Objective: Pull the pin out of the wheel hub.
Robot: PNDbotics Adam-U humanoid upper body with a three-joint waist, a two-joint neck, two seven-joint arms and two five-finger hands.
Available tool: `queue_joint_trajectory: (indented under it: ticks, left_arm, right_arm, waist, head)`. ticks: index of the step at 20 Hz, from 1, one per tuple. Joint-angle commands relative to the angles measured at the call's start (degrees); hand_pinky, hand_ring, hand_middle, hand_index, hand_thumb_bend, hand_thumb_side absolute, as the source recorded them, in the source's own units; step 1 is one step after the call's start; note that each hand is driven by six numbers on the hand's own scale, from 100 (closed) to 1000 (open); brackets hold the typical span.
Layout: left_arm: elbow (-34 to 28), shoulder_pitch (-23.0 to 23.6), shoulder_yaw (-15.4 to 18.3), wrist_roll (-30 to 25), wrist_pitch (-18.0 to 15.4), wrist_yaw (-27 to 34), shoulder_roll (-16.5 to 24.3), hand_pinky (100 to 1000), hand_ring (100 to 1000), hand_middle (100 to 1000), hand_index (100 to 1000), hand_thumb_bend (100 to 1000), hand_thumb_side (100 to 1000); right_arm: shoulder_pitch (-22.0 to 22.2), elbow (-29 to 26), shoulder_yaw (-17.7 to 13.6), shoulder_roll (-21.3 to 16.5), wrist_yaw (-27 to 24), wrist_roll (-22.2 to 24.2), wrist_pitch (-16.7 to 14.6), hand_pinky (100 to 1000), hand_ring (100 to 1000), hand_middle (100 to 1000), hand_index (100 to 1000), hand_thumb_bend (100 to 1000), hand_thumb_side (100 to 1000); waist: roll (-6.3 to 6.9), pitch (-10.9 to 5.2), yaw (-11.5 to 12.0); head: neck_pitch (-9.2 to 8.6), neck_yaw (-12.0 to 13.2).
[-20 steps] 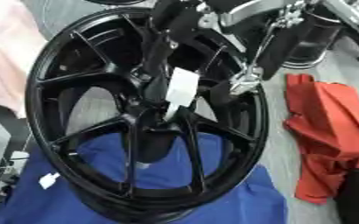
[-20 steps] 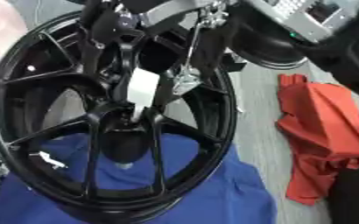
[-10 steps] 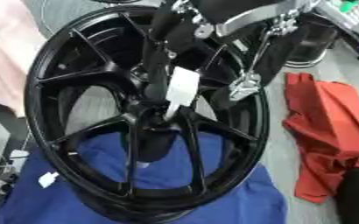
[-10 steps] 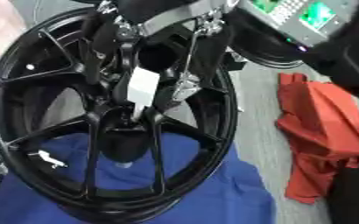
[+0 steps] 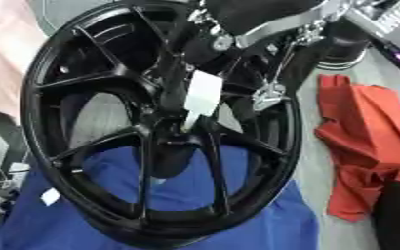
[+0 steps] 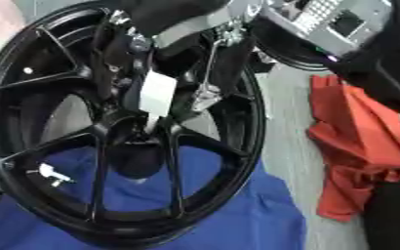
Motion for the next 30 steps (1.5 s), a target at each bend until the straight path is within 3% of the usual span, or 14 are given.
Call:
queue_joint_trajectory:
  ticks: [1,17,30]
  left_arm:
    - [-1.17,-0.35,0.43,0.05,0.13,-0.3,1.69,846,785,710,804,437,788]
    - [-1.49,-0.02,0.24,-0.1,0.42,-0.57,1.34,849,786,711,805,429,793]
    - [-1.57,0.21,0.16,-0.28,0.5,-0.71,1.18,851,787,711,805,423,798]
  right_arm:
    - [-0.24,-0.67,-0.25,-1.57,1.05,1.51,-0.98,833,824,775,831,469,100]
    - [1.05,-0.67,-1.54,-1.89,5.32,0.69,2.36,835,826,773,826,467,100]
    - [1.37,1.07,-1.85,-1.65,6.85,-0.33,2.53,829,819,751,800,447,100]
  waist:
    - [0.59,-0.62,0.13]
    - [0.47,0.07,0.43]
    - [0.46,0.25,0.51]
  head:
    - [-0.69,-0.25]
    - [-1.22,-0.28]
    - [-1.58,-0.56]
